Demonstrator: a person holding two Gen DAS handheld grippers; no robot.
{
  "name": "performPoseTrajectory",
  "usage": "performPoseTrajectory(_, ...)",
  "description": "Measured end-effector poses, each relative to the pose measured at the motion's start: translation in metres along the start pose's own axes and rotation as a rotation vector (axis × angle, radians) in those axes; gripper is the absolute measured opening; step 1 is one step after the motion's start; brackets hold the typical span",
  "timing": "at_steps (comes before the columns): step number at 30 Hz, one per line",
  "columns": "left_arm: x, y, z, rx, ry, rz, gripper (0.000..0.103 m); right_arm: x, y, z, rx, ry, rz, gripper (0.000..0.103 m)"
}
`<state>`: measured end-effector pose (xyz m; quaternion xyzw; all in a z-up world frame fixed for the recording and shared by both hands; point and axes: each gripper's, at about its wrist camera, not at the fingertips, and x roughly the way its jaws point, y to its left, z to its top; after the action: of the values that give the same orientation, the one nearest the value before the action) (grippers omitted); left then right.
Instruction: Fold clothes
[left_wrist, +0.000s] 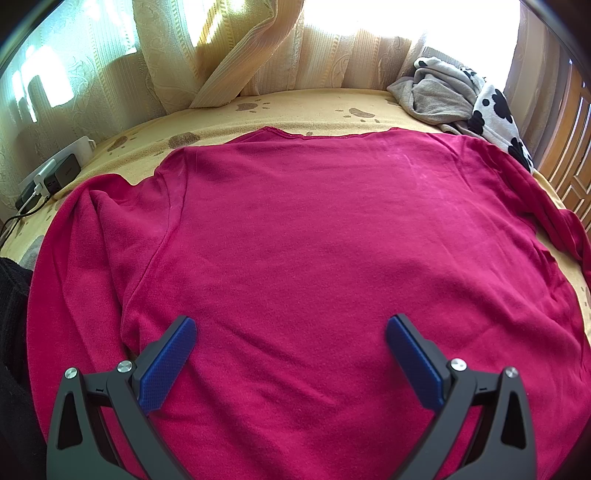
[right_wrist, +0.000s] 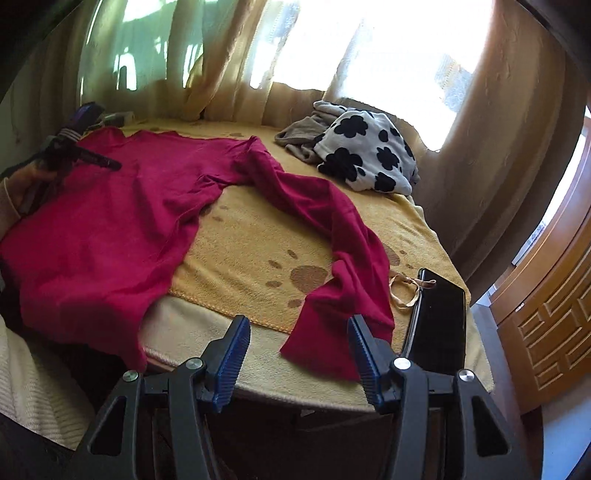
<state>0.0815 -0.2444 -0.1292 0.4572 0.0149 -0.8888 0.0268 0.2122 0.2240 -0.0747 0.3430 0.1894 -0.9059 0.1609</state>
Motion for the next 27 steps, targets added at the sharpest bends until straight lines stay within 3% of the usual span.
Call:
performPoseTrajectory(9, 0.000, 0.000, 0.000, 0.001, 0.000, 0.000, 0.103, 0.033, -0.002, -0.010, 0.009, 0.067, -0.004, 0.057)
performPoseTrajectory(14, 0.000, 0.000, 0.000, 0.001, 0.000, 0.000, 0.103, 0.039, -0.018, -0.015, 0.109, 0.084, 0.053, 0.056)
performPoseTrajectory(15, 0.000, 0.000, 0.000, 0.001, 0.000, 0.000, 0.103, 0.040, -0.020, -0.015, 0.128, 0.089, 0.060, 0.053)
performPoseTrajectory(17, 0.000, 0.000, 0.000, 0.001, 0.000, 0.000, 0.103, 0.039, -0.024, -0.012, 0.154, 0.100, 0.052, 0.035)
performPoseTrajectory(18, 0.000, 0.000, 0.000, 0.001, 0.000, 0.000, 0.103, 0.038, -0.026, -0.011, 0.173, 0.101, 0.051, 0.020)
performPoseTrajectory(19, 0.000, 0.000, 0.000, 0.001, 0.000, 0.000, 0.103, 0.037, -0.031, -0.011, 0.203, 0.094, 0.057, 0.015)
performPoseTrajectory(27, 0.000, 0.000, 0.000, 0.001, 0.000, 0.000, 0.103, 0.007, -0.073, 0.006, 0.435, -0.043, 0.158, 0.012)
